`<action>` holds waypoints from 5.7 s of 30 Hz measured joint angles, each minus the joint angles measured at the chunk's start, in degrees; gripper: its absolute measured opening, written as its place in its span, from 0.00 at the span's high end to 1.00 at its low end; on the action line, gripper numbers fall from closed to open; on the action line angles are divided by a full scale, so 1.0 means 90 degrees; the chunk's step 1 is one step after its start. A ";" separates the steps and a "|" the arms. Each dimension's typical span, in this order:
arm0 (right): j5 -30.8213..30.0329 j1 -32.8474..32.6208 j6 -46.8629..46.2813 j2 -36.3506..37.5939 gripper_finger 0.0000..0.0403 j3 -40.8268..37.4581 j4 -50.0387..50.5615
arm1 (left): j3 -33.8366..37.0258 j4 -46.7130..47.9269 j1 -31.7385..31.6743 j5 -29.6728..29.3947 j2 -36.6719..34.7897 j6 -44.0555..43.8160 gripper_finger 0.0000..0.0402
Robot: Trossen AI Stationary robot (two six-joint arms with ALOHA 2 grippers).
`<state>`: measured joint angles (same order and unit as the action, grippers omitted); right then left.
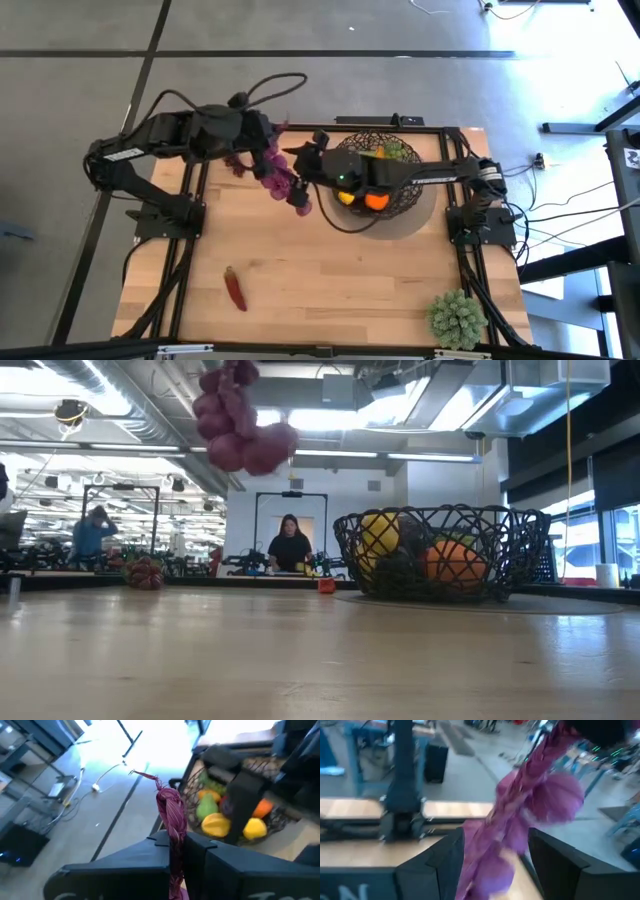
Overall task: Build produce basket
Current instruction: Put the purple garlic into the black wire basket
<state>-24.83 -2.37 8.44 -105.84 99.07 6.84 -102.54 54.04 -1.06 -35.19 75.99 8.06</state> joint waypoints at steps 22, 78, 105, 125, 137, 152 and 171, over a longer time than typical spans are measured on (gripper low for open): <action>-0.0050 0.0207 0.0443 -0.0099 0.47 0.0000 -0.1436 | -0.0002 -0.0110 -0.0044 0.1537 -0.0015 -0.0001 0.99; 0.1475 0.0585 -0.0001 -0.0102 0.96 0.0000 -0.1291 | 0.0007 -0.0411 -0.0044 0.0953 -0.0020 0.0626 0.73; -0.3467 -0.0011 0.0117 0.2110 0.96 0.0002 0.2363 | 0.0002 0.0657 0.0419 0.0910 -0.0779 -0.0153 0.73; -0.6937 -0.0719 -0.3762 0.2368 0.96 0.0002 0.6953 | 0.0007 0.0618 0.0417 0.0924 0.0018 0.0048 0.73; -0.5464 -0.0147 -0.6383 0.2545 0.97 -0.0099 0.9237 | 0.0002 0.0564 0.0410 0.0922 0.0153 0.0018 0.73; -0.5055 0.0614 -0.6727 0.3583 0.97 -0.1689 0.9246 | 0.0002 0.0554 0.0410 0.0919 0.0143 0.0006 0.73; -0.5103 0.0656 -0.5733 0.3604 0.97 -0.3654 0.7181 | 0.0002 0.0555 0.0029 0.1009 0.0143 0.0009 0.73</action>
<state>-70.75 3.53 -43.16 -73.41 66.18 71.47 -102.52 59.03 -0.80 -26.12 77.28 8.14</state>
